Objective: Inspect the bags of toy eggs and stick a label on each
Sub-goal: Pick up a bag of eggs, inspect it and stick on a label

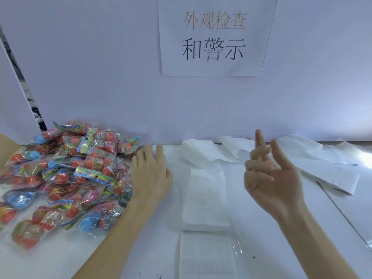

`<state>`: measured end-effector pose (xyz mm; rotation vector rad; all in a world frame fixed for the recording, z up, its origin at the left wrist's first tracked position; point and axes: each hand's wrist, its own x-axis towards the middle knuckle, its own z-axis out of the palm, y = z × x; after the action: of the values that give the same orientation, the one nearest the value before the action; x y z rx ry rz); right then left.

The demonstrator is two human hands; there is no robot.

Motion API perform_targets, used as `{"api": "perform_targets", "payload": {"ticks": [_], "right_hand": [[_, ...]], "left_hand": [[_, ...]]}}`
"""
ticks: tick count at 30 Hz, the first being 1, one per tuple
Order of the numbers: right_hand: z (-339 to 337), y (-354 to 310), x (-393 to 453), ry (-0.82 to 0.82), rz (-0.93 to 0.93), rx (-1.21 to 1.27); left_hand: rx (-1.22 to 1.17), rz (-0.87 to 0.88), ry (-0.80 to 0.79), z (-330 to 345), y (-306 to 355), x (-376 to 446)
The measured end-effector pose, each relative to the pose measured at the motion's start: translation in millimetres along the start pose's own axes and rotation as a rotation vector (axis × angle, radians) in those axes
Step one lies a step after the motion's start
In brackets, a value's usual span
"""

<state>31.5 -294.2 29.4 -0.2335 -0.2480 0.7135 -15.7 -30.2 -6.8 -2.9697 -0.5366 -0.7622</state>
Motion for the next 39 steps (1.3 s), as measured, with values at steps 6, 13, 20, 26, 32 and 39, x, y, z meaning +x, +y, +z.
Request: {"api": "perform_targets", "payload": {"ticks": [6,13,20,26,32,39], "right_hand": [[-15.1,26.2,16.0,0.395,-0.03,-0.387],[-22.1,44.3,16.9,0.308,-0.034,-0.908],[-23.1,45.2,17.2,0.358,-0.153,-1.0],[-25.3,46.1,17.5,0.382,-0.172,-1.024],[-32.7,50.2,20.9,0.504,-0.329,-1.225],[-34.9,50.8,23.1,0.518,-0.384,-1.152]], "left_hand": [[-0.59,0.334,0.238,-4.7,18.5,-5.9],[-0.815,0.611,0.115,-7.1,32.2,-17.7],[-0.917,0.48,0.037,2.0,32.3,-19.0],[-1.401,-0.065,-0.203,15.1,39.7,-17.0],[-1.551,-0.143,-0.227,16.2,39.2,-16.5],[-1.465,-0.129,-0.218,12.4,42.0,-17.5]]}}
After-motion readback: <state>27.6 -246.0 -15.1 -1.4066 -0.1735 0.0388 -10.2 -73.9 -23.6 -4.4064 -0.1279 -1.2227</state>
